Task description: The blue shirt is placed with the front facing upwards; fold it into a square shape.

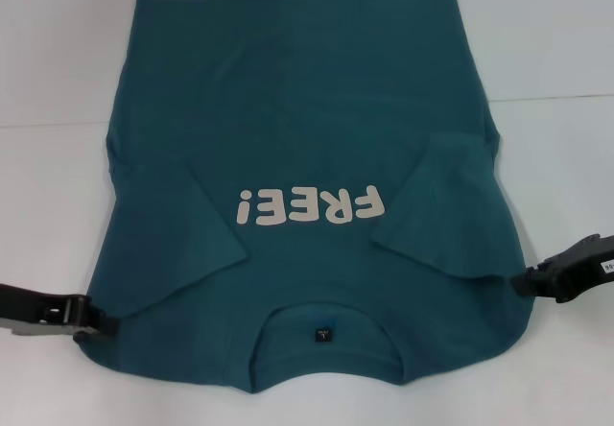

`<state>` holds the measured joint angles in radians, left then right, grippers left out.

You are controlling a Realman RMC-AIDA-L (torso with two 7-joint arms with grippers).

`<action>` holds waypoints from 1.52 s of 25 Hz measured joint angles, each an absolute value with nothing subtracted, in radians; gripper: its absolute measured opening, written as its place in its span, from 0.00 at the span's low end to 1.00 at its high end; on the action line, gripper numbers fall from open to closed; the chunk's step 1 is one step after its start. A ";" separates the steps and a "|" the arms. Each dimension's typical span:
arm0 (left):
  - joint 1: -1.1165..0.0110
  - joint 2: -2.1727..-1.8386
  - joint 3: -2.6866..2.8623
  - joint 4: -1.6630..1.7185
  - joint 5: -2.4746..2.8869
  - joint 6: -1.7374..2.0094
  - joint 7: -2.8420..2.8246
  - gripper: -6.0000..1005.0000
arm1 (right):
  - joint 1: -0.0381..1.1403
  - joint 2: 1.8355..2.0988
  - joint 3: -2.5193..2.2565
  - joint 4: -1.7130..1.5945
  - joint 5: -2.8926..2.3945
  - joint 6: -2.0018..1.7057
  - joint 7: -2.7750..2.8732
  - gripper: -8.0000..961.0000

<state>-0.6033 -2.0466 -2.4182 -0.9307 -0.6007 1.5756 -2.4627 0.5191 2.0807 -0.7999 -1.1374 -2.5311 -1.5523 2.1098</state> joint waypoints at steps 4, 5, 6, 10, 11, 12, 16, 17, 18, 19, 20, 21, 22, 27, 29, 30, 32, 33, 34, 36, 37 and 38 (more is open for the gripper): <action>-0.583 -2.044 -2.432 -0.971 -0.601 1.589 -2.469 0.03 | 0.523 2.080 -0.803 -1.136 -2.532 -1.553 2.109 0.05; -0.579 -2.044 -2.438 -0.979 -0.601 1.588 -2.470 0.03 | 0.523 2.080 -0.804 -1.136 -2.532 -1.553 2.109 0.05; -0.576 -2.044 -2.449 -0.986 -0.601 1.585 -2.471 0.03 | 0.524 2.080 -0.806 -1.135 -2.533 -1.553 2.109 0.05; -0.583 -2.040 -2.496 -0.970 -0.601 1.559 -2.483 0.03 | 0.526 2.080 -0.813 -1.134 -2.533 -1.548 2.110 0.05; -0.587 -2.036 -2.499 -0.958 -0.600 1.554 -2.491 0.03 | 0.526 2.080 -0.813 -1.134 -2.533 -1.547 2.110 0.05; -0.593 -2.030 -2.502 -0.938 -0.598 1.547 -2.500 0.03 | 0.527 2.080 -0.814 -1.134 -2.533 -1.546 2.110 0.05; -0.614 -2.009 -2.500 -0.880 -0.592 1.520 -2.527 0.06 | 0.528 2.080 -0.823 -1.133 -2.533 -1.543 2.109 0.05; -0.615 -2.008 -2.498 -0.878 -0.592 1.517 -2.527 0.07 | 0.528 2.080 -0.825 -1.132 -2.533 -1.543 2.109 0.05; -0.616 -2.008 -2.495 -0.878 -0.592 1.516 -2.524 0.08 | 0.530 2.079 -0.826 -1.132 -2.533 -1.542 2.109 0.05; -0.616 -2.009 -2.493 -0.880 -0.592 1.513 -2.521 0.10 | 0.531 2.079 -0.827 -1.132 -2.533 -1.541 2.109 0.05; -0.616 -2.011 -2.492 -0.883 -0.592 1.511 -2.517 0.12 | 0.532 2.079 -0.827 -1.132 -2.533 -1.541 2.109 0.05; -0.616 -2.012 -2.490 -0.885 -0.592 1.509 -2.514 0.14 | 0.533 2.079 -0.827 -1.132 -2.533 -1.541 2.109 0.05; -0.617 -2.013 -2.488 -0.885 -0.592 1.508 -2.514 0.16 | 0.534 2.079 -0.827 -1.132 -2.533 -1.541 2.109 0.05; -0.624 -2.011 -2.482 -0.881 -0.590 1.494 -2.524 0.28 | 0.539 2.077 -0.827 -1.131 -2.533 -1.540 2.109 0.05; -0.625 -2.011 -2.482 -0.881 -0.589 1.493 -2.525 0.33 | 0.542 2.076 -0.827 -1.131 -2.533 -1.540 2.109 0.05; -0.625 -2.011 -2.482 -0.883 -0.589 1.493 -2.524 0.36 | 0.543 2.075 -0.827 -1.131 -2.533 -1.540 2.109 0.05; -0.627 -2.010 -2.482 -0.884 -0.589 1.493 -2.522 0.41 | 0.548 2.075 -0.827 -1.130 -2.533 -1.540 2.109 0.05; -0.628 -2.010 -2.481 -0.884 -0.589 1.491 -2.521 0.45 | 0.551 2.075 -0.827 -1.127 -2.533 -1.540 2.109 0.05; -0.628 -2.009 -2.481 -0.884 -0.589 1.489 -2.521 0.50 | 0.553 2.075 -0.827 -1.124 -2.533 -1.540 2.109 0.05; -0.629 -2.007 -2.479 -0.884 -0.589 1.484 -2.525 0.58 | 0.560 2.074 -0.827 -1.116 -2.533 -1.539 2.109 0.05; -0.629 -2.006 -2.479 -0.884 -0.589 1.484 -2.527 0.62 | 0.562 2.074 -0.827 -1.113 -2.533 -1.538 2.109 0.05; -0.629 -2.004 -2.479 -0.883 -0.589 1.486 -2.531 0.66 | 0.564 2.074 -0.827 -1.110 -2.533 -1.535 2.109 0.05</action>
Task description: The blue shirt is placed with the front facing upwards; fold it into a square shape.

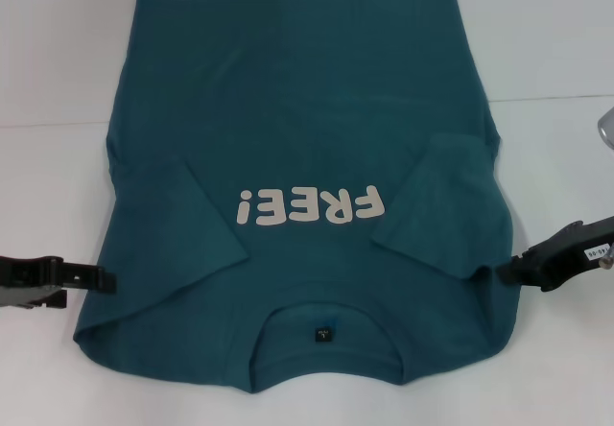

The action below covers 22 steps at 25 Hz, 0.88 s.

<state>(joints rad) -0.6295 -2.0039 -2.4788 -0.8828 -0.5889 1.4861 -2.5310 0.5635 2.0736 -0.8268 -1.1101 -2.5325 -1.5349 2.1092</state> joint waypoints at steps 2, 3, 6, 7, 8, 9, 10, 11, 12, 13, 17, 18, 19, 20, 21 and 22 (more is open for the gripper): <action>-0.632 -2.000 -2.479 -0.878 -0.589 1.490 -2.543 0.73 | 0.565 2.073 -0.827 -1.107 -2.533 -1.532 2.109 0.05; -0.634 -1.999 -2.479 -0.875 -0.589 1.491 -2.548 0.76 | 0.566 2.073 -0.827 -1.106 -2.533 -1.529 2.109 0.05; -0.635 -1.997 -2.479 -0.872 -0.587 1.492 -2.552 0.84 | 0.570 2.072 -0.827 -1.100 -2.533 -1.525 2.109 0.05; -0.636 -1.996 -2.479 -0.872 -0.585 1.492 -2.552 0.85 | 0.572 2.072 -0.828 -1.097 -2.533 -1.524 2.109 0.05; -0.637 -1.996 -2.479 -0.869 -0.582 1.492 -2.552 0.86 | 0.574 2.071 -0.828 -1.094 -2.533 -1.523 2.109 0.05; -0.639 -1.996 -2.479 -0.864 -0.577 1.492 -2.552 0.87 | 0.576 2.071 -0.828 -1.092 -2.533 -1.523 2.109 0.05; -0.641 -1.996 -2.479 -0.858 -0.571 1.492 -2.553 0.87 | 0.577 2.071 -0.828 -1.090 -2.533 -1.522 2.109 0.05; -0.644 -1.996 -2.479 -0.849 -0.565 1.489 -2.553 0.87 | 0.578 2.071 -0.828 -1.090 -2.533 -1.522 2.109 0.05; -0.646 -1.996 -2.479 -0.843 -0.560 1.487 -2.553 0.87 | 0.578 2.071 -0.828 -1.090 -2.533 -1.522 2.109 0.05; -0.647 -1.996 -2.479 -0.836 -0.556 1.485 -2.553 0.87 | 0.579 2.071 -0.828 -1.089 -2.534 -1.522 2.109 0.05; -0.654 -1.996 -2.479 -0.818 -0.540 1.483 -2.553 0.87 | 0.583 2.071 -0.828 -1.084 -2.534 -1.522 2.109 0.05; -0.655 -1.996 -2.479 -0.816 -0.538 1.482 -2.554 0.87 | 0.585 2.071 -0.828 -1.082 -2.534 -1.522 2.109 0.05; -0.655 -1.996 -2.479 -0.815 -0.537 1.480 -2.554 0.87 | 0.586 2.070 -0.828 -1.081 -2.534 -1.522 2.109 0.05; -0.655 -1.996 -2.479 -0.813 -0.536 1.479 -2.554 0.87 | 0.586 2.070 -0.828 -1.080 -2.534 -1.521 2.109 0.05; -0.655 -1.996 -2.479 -0.811 -0.536 1.476 -2.554 0.87 | 0.586 2.070 -0.828 -1.080 -2.534 -1.521 2.109 0.05; -0.655 -1.996 -2.479 -0.810 -0.536 1.476 -2.554 0.87 | 0.586 2.070 -0.828 -1.080 -2.534 -1.520 2.109 0.05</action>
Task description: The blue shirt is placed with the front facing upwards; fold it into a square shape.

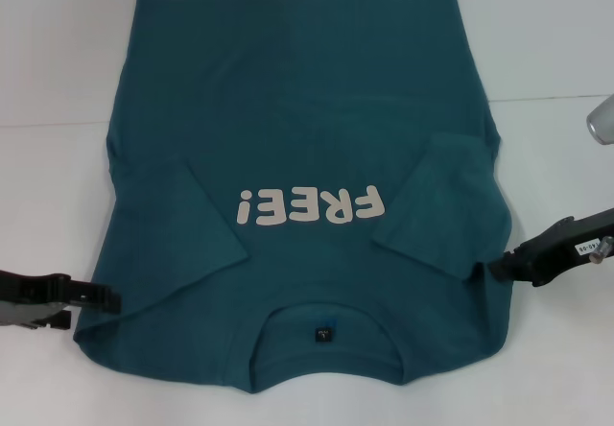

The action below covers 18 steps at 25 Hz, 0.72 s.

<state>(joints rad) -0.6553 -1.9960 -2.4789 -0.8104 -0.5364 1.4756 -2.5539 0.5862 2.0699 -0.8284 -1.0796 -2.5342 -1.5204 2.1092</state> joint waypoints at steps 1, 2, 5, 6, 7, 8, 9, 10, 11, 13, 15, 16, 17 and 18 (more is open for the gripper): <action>-0.656 -1.996 -2.479 -0.809 -0.536 1.475 -2.554 0.87 | 0.586 2.070 -0.828 -1.080 -2.534 -1.520 2.109 0.05; -0.656 -1.997 -2.479 -0.808 -0.536 1.474 -2.554 0.88 | 0.586 2.070 -0.828 -1.080 -2.534 -1.518 2.109 0.05; -0.661 -1.997 -2.479 -0.797 -0.536 1.474 -2.555 0.88 | 0.586 2.069 -0.828 -1.080 -2.534 -1.517 2.109 0.05; -0.662 -1.997 -2.479 -0.792 -0.536 1.474 -2.556 0.88 | 0.586 2.069 -0.828 -1.080 -2.534 -1.516 2.109 0.05; -0.664 -1.997 -2.479 -0.788 -0.536 1.473 -2.556 0.88 | 0.586 2.068 -0.828 -1.080 -2.534 -1.516 2.109 0.05; -0.665 -1.997 -2.479 -0.786 -0.536 1.472 -2.556 0.88 | 0.587 2.068 -0.828 -1.080 -2.534 -1.516 2.109 0.05; -0.666 -1.997 -2.478 -0.785 -0.536 1.470 -2.556 0.88 | 0.587 2.068 -0.828 -1.080 -2.534 -1.515 2.109 0.05; -0.666 -1.996 -2.478 -0.785 -0.536 1.470 -2.556 0.88 | 0.587 2.068 -0.828 -1.080 -2.534 -1.515 2.109 0.05; -0.667 -1.996 -2.478 -0.785 -0.536 1.470 -2.556 0.88 | 0.587 2.068 -0.828 -1.080 -2.534 -1.515 2.109 0.05; -0.667 -1.996 -2.477 -0.784 -0.536 1.470 -2.556 0.88 | 0.588 2.068 -0.828 -1.079 -2.534 -1.515 2.109 0.05; -0.667 -1.996 -2.477 -0.784 -0.537 1.470 -2.556 0.88 | 0.588 2.068 -0.828 -1.079 -2.534 -1.515 2.109 0.05; -0.667 -1.996 -2.477 -0.783 -0.537 1.469 -2.556 0.88 | 0.588 2.068 -0.828 -1.078 -2.534 -1.515 2.109 0.05; -0.667 -1.996 -2.477 -0.783 -0.537 1.468 -2.556 0.88 | 0.588 2.068 -0.828 -1.078 -2.534 -1.515 2.109 0.05; -0.668 -1.996 -2.477 -0.778 -0.535 1.464 -2.558 0.88 | 0.589 2.068 -0.828 -1.076 -2.534 -1.515 2.109 0.05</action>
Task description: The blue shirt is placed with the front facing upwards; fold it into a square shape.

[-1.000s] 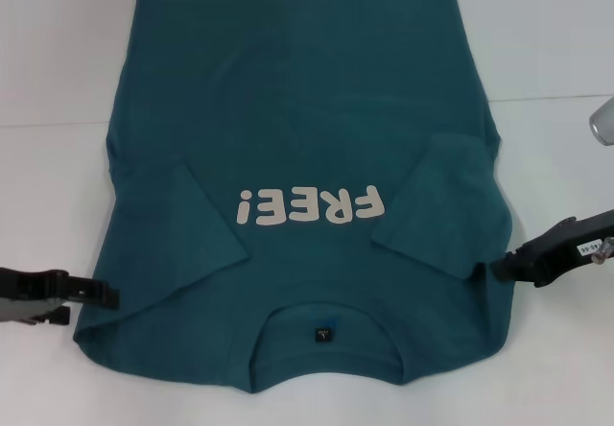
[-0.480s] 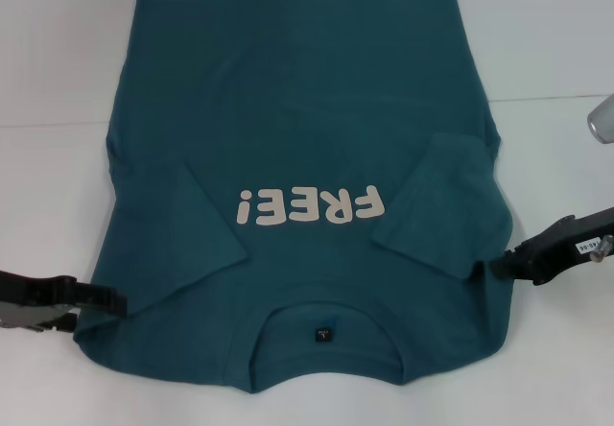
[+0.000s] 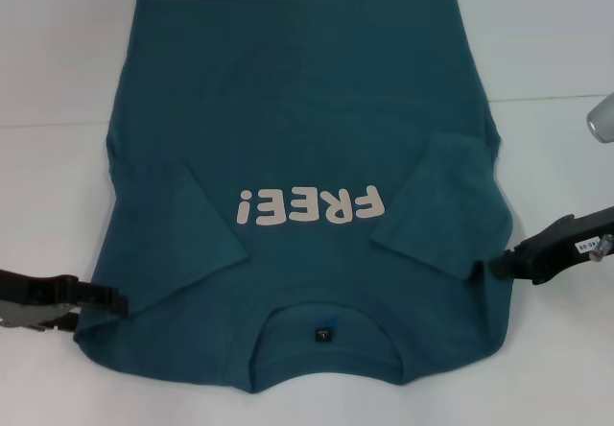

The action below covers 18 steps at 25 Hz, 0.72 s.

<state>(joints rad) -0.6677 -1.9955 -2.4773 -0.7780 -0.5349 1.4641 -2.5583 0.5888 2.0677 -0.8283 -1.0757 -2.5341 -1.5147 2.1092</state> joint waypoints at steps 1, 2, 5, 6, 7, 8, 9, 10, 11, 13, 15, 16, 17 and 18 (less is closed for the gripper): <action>-0.668 -1.996 -2.477 -0.778 -0.535 1.464 -2.558 0.88 | 0.589 2.068 -0.828 -1.073 -2.534 -1.515 2.109 0.05; -0.669 -1.996 -2.477 -0.774 -0.531 1.461 -2.560 0.88 | 0.590 2.068 -0.828 -1.070 -2.534 -1.515 2.109 0.05; -0.673 -1.996 -2.477 -0.768 -0.516 1.459 -2.563 0.88 | 0.591 2.068 -0.828 -1.066 -2.534 -1.515 2.109 0.05; -0.674 -1.996 -2.477 -0.768 -0.514 1.459 -2.563 0.88 | 0.591 2.068 -0.828 -1.066 -2.534 -1.515 2.109 0.05; -0.674 -1.996 -2.477 -0.768 -0.513 1.459 -2.563 0.88 | 0.591 2.068 -0.828 -1.066 -2.534 -1.515 2.109 0.05; -0.674 -1.996 -2.477 -0.768 -0.513 1.459 -2.563 0.88 | 0.591 2.068 -0.828 -1.066 -2.534 -1.515 2.109 0.05; -0.675 -1.996 -2.477 -0.768 -0.513 1.460 -2.563 0.88 | 0.591 2.068 -0.828 -1.066 -2.534 -1.515 2.109 0.05; -0.675 -1.996 -2.477 -0.768 -0.513 1.461 -2.563 0.88 | 0.591 2.068 -0.828 -1.066 -2.534 -1.515 2.109 0.05; -0.676 -1.996 -2.477 -0.768 -0.513 1.463 -2.563 0.88 | 0.591 2.068 -0.828 -1.066 -2.534 -1.515 2.109 0.05; -0.676 -1.996 -2.477 -0.768 -0.513 1.464 -2.563 0.88 | 0.591 2.068 -0.828 -1.066 -2.534 -1.515 2.109 0.05; -0.677 -1.996 -2.477 -0.768 -0.512 1.465 -2.563 0.88 | 0.591 2.068 -0.828 -1.066 -2.534 -1.516 2.109 0.05; -0.677 -1.996 -2.477 -0.768 -0.512 1.465 -2.563 0.88 | 0.591 2.068 -0.828 -1.066 -2.534 -1.516 2.109 0.05; -0.678 -1.996 -2.477 -0.768 -0.512 1.466 -2.563 0.88 | 0.591 2.069 -0.828 -1.066 -2.534 -1.516 2.109 0.05; -0.678 -1.996 -2.477 -0.768 -0.512 1.466 -2.563 0.88 | 0.590 2.069 -0.828 -1.066 -2.534 -1.516 2.109 0.05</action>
<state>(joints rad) -0.6785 -1.9956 -2.4774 -0.7682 -0.5123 1.4663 -2.5633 0.5905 2.0691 -0.8282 -1.0661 -2.5341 -1.5157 2.1092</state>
